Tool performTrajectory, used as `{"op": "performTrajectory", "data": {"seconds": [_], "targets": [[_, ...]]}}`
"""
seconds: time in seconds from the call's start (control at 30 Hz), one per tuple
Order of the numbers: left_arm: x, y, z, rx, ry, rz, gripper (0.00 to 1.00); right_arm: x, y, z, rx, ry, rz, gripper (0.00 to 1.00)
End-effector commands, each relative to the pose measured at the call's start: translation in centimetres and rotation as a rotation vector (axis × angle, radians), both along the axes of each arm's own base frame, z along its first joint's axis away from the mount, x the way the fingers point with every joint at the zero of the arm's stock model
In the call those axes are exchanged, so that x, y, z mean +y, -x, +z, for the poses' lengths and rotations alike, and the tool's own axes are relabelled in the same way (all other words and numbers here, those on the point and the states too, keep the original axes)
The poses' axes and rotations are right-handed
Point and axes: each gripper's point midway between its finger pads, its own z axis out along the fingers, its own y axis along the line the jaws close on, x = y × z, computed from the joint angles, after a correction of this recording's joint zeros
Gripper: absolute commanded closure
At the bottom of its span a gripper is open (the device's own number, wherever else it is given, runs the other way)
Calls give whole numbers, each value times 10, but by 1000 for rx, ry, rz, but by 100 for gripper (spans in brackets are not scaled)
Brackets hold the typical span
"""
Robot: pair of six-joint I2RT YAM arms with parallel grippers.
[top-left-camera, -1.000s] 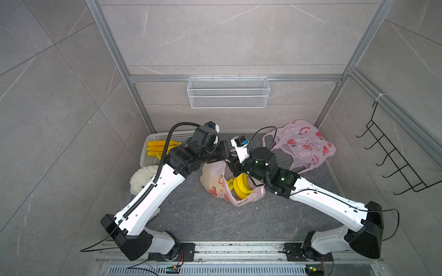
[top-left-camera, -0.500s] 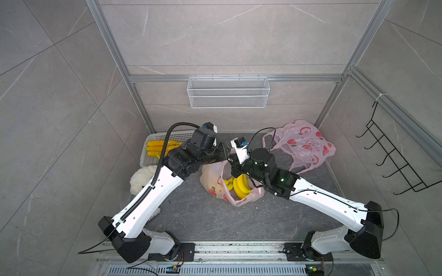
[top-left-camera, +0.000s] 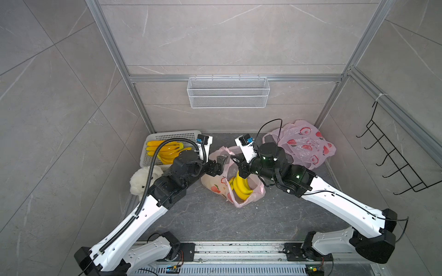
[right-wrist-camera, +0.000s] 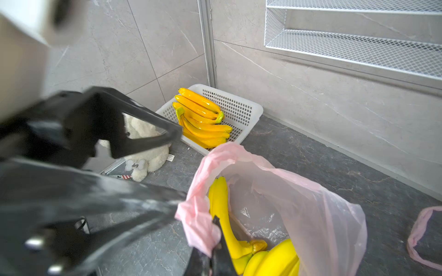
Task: Place the banana into a plastic bag & tie a knot
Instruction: Adjust the plastic bag at the center of the board.
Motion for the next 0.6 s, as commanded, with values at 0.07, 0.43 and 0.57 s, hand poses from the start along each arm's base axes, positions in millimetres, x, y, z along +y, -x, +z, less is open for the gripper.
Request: {"op": "performTrajectory", "data": {"seconds": [0.07,0.43,0.57], "targets": [[-26,3,36,-254,27,-151,12,-14,12,24,-19,9,20,100],[-42,1,4,-316,-52,-237,3,-11,6,19,-26,25,5,100],[-23,9,6,-358,-14,-218,2,-14,3,18,-34,44,-14,100]]}}
